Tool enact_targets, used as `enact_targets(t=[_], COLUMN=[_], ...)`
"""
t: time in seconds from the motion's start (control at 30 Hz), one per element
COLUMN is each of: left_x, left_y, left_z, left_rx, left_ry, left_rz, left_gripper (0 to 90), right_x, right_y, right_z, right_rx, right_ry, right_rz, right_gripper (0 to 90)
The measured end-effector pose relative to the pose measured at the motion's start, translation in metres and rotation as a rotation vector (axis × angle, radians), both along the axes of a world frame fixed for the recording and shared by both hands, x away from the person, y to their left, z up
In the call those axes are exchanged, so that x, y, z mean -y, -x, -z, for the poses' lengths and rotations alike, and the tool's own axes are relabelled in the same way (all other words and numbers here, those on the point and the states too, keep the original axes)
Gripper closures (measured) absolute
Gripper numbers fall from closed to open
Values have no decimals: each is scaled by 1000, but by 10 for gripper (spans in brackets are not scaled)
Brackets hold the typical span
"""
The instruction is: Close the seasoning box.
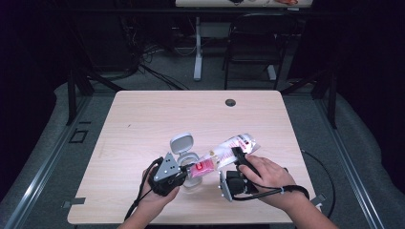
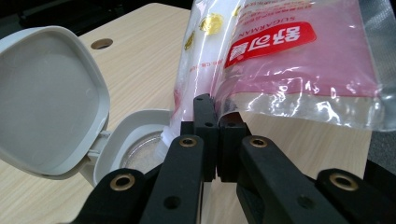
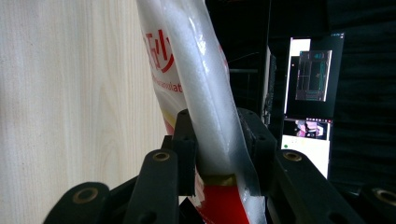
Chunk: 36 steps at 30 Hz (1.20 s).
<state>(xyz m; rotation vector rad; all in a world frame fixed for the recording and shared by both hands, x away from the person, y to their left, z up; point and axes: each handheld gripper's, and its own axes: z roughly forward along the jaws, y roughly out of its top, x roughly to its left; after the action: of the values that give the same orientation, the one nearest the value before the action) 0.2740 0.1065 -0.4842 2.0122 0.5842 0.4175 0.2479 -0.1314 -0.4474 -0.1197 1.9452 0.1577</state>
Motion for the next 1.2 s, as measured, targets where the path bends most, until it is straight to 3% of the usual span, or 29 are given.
enact_targets(t=[0.5, 0.83, 0.9, 0.97, 1.2], left_x=[0, 0, -1, -1, 0], left_y=[-2, -3, -3, -3, -2], left_z=[2, 3, 3, 3, 3], left_rx=[-8, -9, -10, -12, -13], left_ry=[12, 15, 16, 17, 16], left_rz=[-4, -6, -7, -7, -5], left_gripper=[895, 895, 895, 895, 896], right_x=[-3, -4, -5, -5, -5], right_y=[1, 1, 2, 1, 2], right_z=[-6, -5, -7, -6, -6], right_rx=[11, 8, 15, 10, 12], right_ry=[19, 0, 28, 6, 5], right_rz=[4, -16, 1, -12, -10], right_gripper=[727, 738, 740, 741, 746])
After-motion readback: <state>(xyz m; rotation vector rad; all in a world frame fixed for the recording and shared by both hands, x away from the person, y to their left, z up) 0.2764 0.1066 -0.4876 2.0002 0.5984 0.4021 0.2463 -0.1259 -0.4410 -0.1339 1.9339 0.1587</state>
